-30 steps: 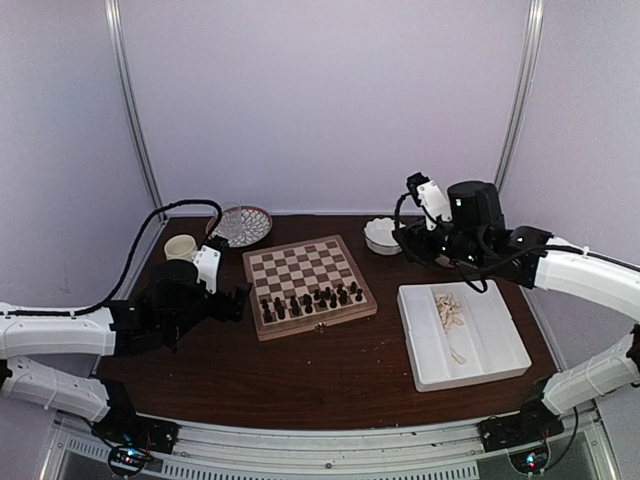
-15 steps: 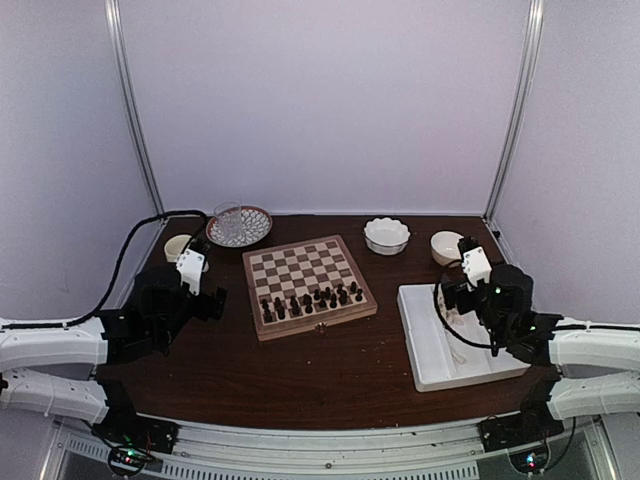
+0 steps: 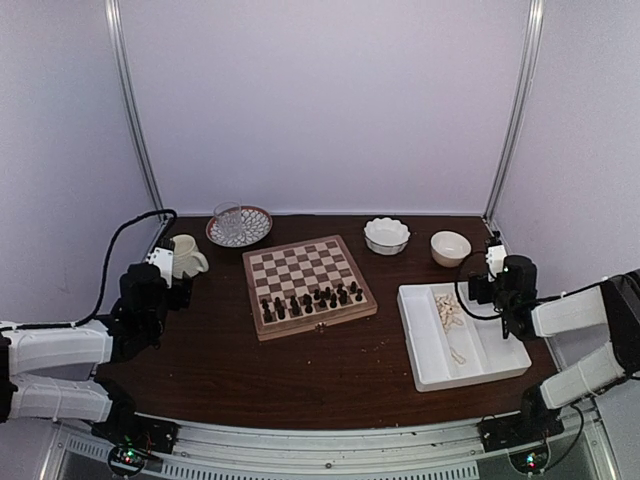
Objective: Set up the chess pieces on the board
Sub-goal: Reset both arms
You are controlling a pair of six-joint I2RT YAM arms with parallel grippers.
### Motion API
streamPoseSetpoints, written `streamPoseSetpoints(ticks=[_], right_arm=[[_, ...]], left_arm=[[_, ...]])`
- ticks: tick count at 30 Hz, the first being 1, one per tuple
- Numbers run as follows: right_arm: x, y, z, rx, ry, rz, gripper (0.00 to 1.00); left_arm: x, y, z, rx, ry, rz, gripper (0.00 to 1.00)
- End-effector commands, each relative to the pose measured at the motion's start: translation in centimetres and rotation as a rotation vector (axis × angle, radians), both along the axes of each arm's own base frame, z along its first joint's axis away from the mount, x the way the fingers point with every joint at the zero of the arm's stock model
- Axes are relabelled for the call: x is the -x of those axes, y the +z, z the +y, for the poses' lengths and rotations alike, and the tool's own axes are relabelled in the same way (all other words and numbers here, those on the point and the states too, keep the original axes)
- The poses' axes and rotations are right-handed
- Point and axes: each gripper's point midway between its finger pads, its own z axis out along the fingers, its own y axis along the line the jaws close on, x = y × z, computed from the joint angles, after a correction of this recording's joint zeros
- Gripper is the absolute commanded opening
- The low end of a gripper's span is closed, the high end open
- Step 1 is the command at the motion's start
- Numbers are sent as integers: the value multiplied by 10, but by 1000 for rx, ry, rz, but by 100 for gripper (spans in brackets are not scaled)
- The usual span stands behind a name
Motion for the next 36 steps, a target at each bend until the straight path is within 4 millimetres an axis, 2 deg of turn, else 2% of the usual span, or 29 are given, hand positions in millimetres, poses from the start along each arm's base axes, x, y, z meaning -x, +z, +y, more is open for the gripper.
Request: streamPoseSetpoints(ticks=[1,2,4,6,8,9,13,16,20,22,23,24,27,28,36], right_arm=[[-31,18,-3,-38,46,-103,88],[-35,10,-7,-55,34,-102,88],[-38,9,-6,-72,82,-170,83],[-37,0,-4,-78,98,-101,83],[-39,4,-8,-80,74,-140,88],[-37,4,-10,-80,63,-131,98],[-39,4,-21,-83,-9,-136,100],[-41,3,-25,-91,-32,-121,100],[-41,3,-26,-91,-36,-122,100],[-41,3,-26,-91,-36,-121,100],[-41,3,-25,-91,-34,-121,100],[-41,3,-26,-92,-35,-120,100],[-41,3,-26,-91,-37,-121,100],[-41,3,-25,-90,-35,-119,100],[-41,3,-26,-90,-37,-120,100]], left_arm=[[-10,-7,24,10,61,-53,98],[-10,-12,30,12,84,-62,98],[-12,-26,43,46,111,-71,97],[-17,-39,52,100,116,-58,98],[-23,-42,57,110,122,-53,98],[-25,-43,55,114,103,-45,98],[-29,-45,56,140,34,-35,98],[-36,-49,65,239,-3,-13,98],[-49,-53,53,247,-109,-13,97],[-51,-61,57,282,-127,-53,98],[-52,-73,63,314,-123,-30,98],[-55,-72,64,331,-141,-41,98],[-67,-82,47,336,-236,69,97],[-72,-80,45,335,-252,79,97],[-73,-82,41,327,-264,97,98]])
